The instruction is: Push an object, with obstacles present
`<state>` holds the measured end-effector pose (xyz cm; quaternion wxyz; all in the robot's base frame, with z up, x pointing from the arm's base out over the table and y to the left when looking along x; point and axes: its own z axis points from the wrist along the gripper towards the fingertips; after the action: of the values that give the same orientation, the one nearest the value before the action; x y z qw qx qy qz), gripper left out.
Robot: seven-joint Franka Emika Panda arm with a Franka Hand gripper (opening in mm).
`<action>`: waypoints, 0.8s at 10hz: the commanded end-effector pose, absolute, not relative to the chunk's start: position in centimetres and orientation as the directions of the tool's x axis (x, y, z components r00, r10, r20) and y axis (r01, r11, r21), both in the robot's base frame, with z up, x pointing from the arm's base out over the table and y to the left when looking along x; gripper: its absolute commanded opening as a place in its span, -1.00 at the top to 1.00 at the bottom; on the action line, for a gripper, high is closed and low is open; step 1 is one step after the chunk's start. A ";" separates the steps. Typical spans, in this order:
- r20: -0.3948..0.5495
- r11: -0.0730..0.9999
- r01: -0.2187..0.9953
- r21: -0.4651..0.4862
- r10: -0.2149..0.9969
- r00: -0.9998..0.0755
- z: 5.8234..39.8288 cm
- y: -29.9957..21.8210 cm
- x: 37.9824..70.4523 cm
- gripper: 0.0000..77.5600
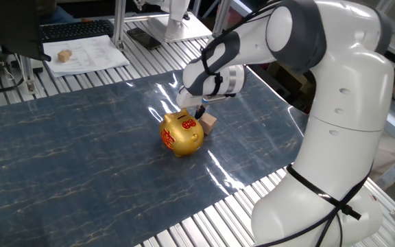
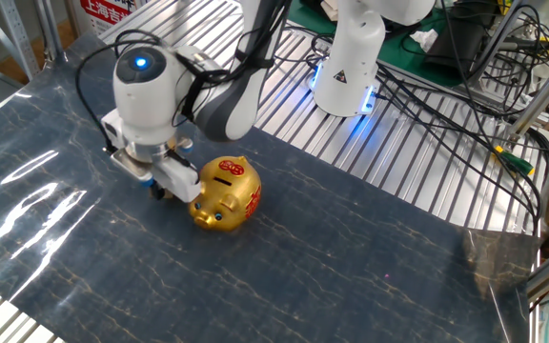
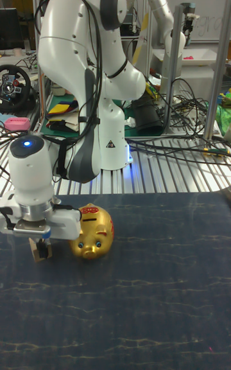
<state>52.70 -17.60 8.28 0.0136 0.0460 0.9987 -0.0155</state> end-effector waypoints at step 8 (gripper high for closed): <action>0.000 0.995 0.099 -0.003 0.099 -0.995 12.0 -18.5 52.3 1.00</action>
<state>52.05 -18.33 11.16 0.0004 0.0504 0.9987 -0.0037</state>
